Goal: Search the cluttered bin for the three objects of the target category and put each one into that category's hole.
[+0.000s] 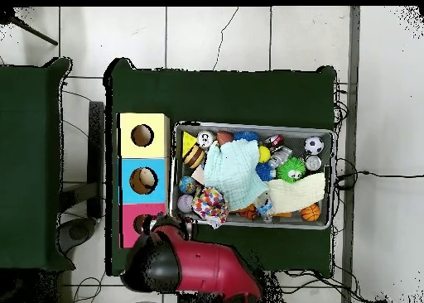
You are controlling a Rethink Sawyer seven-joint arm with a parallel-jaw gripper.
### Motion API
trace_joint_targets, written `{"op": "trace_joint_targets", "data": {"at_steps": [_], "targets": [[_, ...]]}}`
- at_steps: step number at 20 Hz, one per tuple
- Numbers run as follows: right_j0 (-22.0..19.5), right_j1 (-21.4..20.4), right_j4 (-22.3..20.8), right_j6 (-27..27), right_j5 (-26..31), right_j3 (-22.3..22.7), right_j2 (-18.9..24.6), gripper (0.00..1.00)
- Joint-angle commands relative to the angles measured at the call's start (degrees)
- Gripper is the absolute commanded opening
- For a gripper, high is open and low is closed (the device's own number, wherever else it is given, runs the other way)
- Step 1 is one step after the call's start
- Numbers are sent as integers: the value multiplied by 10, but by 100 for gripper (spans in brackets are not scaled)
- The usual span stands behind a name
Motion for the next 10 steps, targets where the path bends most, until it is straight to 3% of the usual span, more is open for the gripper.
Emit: {"op": "trace_joint_targets", "data": {"at_steps": [1,5,7,10], "targets": [[-94,117,-123,-32,-87,-1,45,100],[-118,198,-176,-5,-157,-34,51,100],[-122,240,-195,22,-220,-46,58,100],[-106,263,-210,40,-233,-56,43,100]]}}
